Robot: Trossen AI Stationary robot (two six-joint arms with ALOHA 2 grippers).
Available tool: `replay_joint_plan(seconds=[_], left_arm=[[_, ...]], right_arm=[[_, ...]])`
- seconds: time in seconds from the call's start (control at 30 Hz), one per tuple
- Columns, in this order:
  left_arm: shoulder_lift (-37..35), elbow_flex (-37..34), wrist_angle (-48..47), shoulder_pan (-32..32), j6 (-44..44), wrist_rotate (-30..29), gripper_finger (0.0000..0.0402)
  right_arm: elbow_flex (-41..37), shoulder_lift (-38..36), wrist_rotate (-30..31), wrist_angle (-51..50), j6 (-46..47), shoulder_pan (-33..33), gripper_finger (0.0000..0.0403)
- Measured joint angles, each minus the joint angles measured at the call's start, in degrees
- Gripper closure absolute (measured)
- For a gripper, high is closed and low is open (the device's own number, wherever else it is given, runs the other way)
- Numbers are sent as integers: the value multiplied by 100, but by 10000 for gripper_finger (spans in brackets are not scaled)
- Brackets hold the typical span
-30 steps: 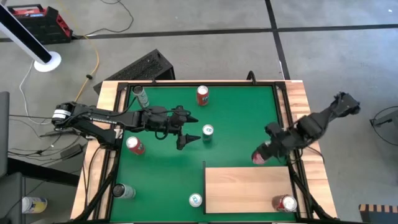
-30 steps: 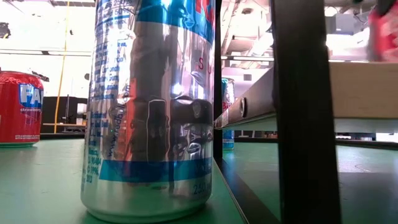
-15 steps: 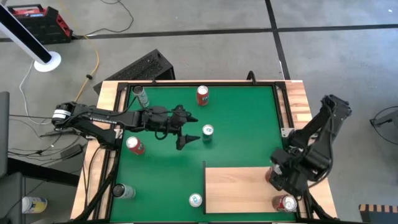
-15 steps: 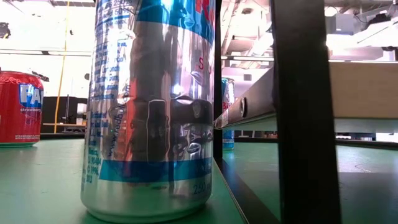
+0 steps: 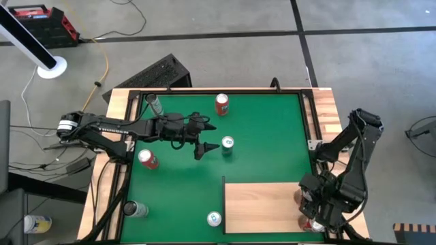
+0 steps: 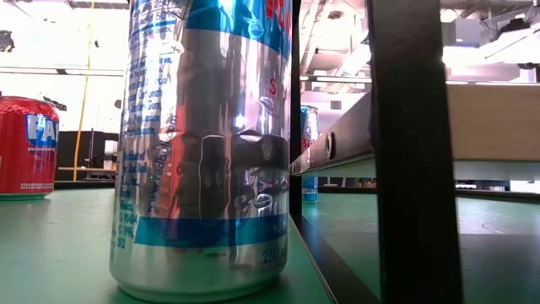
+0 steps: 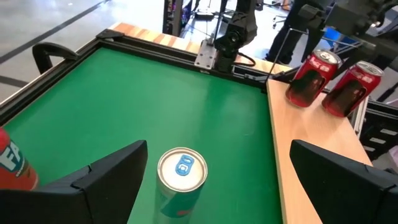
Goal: Place canned beverage on shelf
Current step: Put the red white soda can on the shelf aligned with the other red white soda
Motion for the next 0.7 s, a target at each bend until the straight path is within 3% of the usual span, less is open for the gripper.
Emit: replay_joint_plan(seconds=[0.7], left_arm=[[0,0,371,0,-293,52,22]], right_arm=[[-274,-103,238,431,131,176,67]])
